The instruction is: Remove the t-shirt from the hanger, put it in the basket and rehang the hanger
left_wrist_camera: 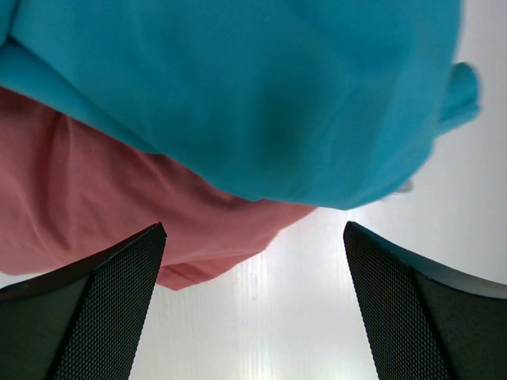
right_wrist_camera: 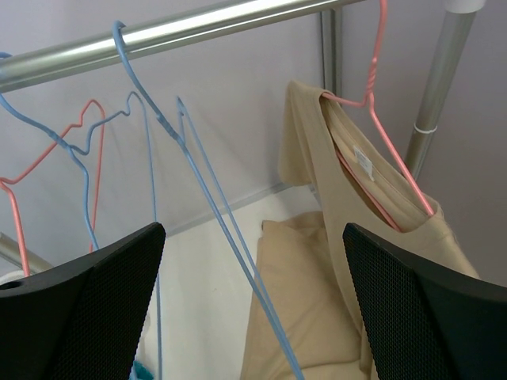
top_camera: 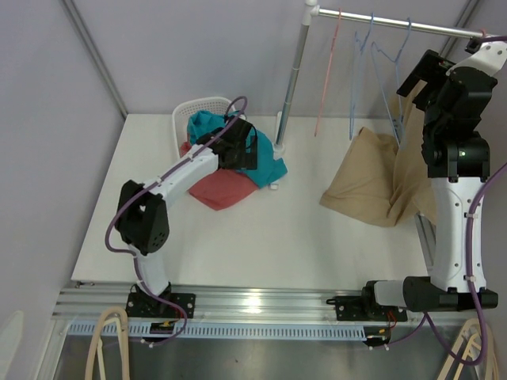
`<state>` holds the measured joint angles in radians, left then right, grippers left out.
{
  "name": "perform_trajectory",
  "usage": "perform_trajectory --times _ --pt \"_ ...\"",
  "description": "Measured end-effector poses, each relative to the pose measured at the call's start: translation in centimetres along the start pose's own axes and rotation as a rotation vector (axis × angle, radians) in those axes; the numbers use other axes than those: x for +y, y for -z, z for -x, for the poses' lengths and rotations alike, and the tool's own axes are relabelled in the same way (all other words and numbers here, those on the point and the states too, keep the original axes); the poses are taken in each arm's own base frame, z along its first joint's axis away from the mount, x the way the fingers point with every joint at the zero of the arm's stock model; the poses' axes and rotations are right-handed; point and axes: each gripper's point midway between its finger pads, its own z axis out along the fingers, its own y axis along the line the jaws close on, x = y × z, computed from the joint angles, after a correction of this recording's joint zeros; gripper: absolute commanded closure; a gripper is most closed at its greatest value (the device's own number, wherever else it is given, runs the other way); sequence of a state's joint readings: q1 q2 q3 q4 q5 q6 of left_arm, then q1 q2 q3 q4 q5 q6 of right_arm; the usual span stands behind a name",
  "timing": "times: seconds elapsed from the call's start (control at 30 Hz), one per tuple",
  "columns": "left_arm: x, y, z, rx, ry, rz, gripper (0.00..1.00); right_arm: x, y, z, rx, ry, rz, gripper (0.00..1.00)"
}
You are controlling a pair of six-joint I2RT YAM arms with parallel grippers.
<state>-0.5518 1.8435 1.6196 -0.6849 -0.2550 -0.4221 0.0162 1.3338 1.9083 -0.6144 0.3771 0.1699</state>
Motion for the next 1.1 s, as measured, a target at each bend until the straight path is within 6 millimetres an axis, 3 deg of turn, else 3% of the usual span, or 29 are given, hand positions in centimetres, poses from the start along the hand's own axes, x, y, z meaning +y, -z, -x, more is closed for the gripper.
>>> perform_trajectory --times 0.23,0.47,0.8,1.03,1.1 --pt "0.9 -3.1 -2.5 -0.039 -0.101 0.24 0.0 0.3 0.1 -0.8 0.023 -0.012 0.021 0.01" --pt "-1.8 -3.9 -4.5 -0.142 -0.285 0.355 0.0 0.9 0.0 -1.2 0.037 -0.02 0.054 0.0" --pt "-1.3 -7.2 -3.8 -0.151 -0.321 0.481 0.0 1.4 0.4 -1.9 0.055 -0.025 0.086 0.0" --pt "-1.8 -8.4 -2.9 -0.143 -0.397 0.521 0.01 1.7 0.7 -2.0 0.059 -0.029 0.11 0.0" --pt "-1.7 -8.5 -3.0 -0.132 -0.41 0.523 0.05 1.8 0.7 -2.1 0.059 -0.03 0.116 0.0"
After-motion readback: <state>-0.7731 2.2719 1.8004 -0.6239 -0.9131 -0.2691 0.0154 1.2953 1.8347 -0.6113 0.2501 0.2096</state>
